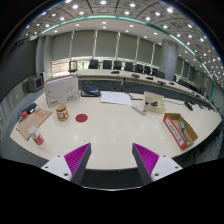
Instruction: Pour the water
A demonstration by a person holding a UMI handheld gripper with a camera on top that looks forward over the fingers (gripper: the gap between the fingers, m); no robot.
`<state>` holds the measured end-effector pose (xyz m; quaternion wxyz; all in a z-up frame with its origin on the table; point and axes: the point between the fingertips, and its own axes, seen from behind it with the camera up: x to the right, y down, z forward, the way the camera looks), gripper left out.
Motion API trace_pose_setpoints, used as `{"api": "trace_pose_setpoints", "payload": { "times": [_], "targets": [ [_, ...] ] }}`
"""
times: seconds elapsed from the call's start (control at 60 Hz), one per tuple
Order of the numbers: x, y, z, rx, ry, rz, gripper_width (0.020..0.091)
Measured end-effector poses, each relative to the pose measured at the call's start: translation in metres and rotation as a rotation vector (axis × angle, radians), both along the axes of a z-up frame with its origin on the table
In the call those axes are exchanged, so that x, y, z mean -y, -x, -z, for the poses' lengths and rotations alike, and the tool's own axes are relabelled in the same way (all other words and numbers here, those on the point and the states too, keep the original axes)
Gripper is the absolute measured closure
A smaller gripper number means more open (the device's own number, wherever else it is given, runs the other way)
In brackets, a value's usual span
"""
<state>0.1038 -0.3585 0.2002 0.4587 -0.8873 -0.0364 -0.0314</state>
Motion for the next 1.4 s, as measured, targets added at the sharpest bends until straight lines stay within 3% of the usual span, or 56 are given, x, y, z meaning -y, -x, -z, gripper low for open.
{"api": "trace_pose_setpoints", "payload": {
  "times": [0.283, 0.7, 1.067, 1.117, 1.267, 1.4],
  "targets": [
    [0.03, 0.047, 0.008, -0.052, 0.035, -0.082, 0.025],
    [0.03, 0.272, 0.093, -0.116, 0.062, -0.286, 0.0245],
    [-0.066, 0.402, 0.115, -0.101, -0.175, -0.27, 0.0249],
    [-0.076, 0.406, 0.115, -0.103, -0.206, -0.262, 0.0295],
    [-0.097, 0.409, 0.123, -0.075, -0.259, -0.22, 0.0554],
    [-0.098, 0.413, 0.121, -0.105, -0.264, -0.207, 0.0642]
  ]
}}
